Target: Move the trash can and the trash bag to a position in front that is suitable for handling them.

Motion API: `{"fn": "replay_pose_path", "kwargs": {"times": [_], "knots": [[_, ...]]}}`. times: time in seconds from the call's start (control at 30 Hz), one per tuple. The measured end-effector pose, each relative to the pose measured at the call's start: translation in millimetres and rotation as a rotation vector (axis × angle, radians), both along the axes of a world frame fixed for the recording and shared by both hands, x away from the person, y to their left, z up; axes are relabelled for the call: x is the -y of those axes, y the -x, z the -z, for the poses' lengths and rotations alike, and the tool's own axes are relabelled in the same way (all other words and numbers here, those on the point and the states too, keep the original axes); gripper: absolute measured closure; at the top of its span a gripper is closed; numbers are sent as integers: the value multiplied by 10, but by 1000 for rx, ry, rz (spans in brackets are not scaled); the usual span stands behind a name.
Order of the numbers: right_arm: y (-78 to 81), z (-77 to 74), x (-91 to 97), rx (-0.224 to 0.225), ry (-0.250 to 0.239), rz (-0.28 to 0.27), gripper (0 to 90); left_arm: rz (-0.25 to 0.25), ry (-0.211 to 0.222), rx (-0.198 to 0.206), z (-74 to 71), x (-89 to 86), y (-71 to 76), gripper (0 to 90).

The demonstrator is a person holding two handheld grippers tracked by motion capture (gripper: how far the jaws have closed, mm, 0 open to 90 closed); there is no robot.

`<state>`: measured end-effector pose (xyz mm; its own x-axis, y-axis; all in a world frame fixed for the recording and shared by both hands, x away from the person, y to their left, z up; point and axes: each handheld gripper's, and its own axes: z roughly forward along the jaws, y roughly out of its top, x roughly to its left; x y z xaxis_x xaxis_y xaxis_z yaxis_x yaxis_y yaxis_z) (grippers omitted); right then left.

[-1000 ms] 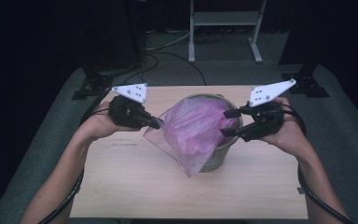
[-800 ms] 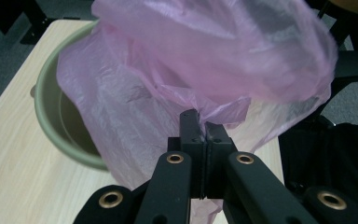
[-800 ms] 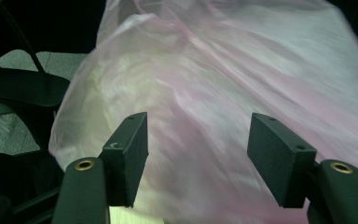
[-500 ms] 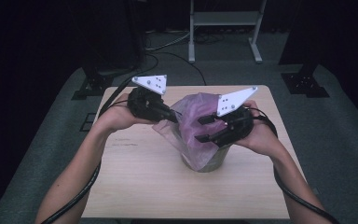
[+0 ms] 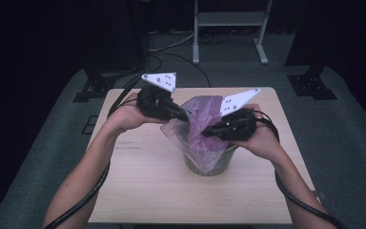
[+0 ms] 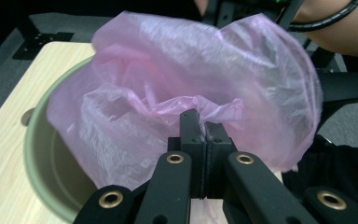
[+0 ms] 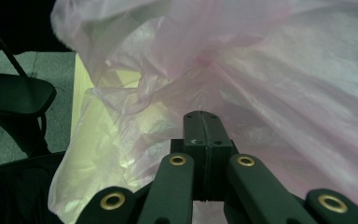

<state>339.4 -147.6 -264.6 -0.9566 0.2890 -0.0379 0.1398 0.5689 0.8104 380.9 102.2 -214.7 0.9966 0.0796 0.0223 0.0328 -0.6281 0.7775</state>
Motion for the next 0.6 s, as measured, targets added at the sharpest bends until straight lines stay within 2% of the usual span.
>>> {"fn": "replay_pose_path", "kwargs": {"times": [0.17, 0.33, 0.37, 0.5, 0.6], "knots": [[-6, -21, 129, -6, -10, 39, 900, -31, -2, -6, 22, -72, -46, 894], [-30, -51, 368, -8, -30, 101, 900, -83, 3, -17, 51, -204, -122, 895], [-30, -51, 368, -8, -30, 101, 900, -83, 3, -17, 51, -204, -122, 894], [-26, -80, 606, -12, -43, 161, 900, -112, -4, -25, 94, -273, -178, 895], [-22, -84, 765, -15, -58, 196, 900, -144, -9, -46, 158, -347, -232, 894]]}}
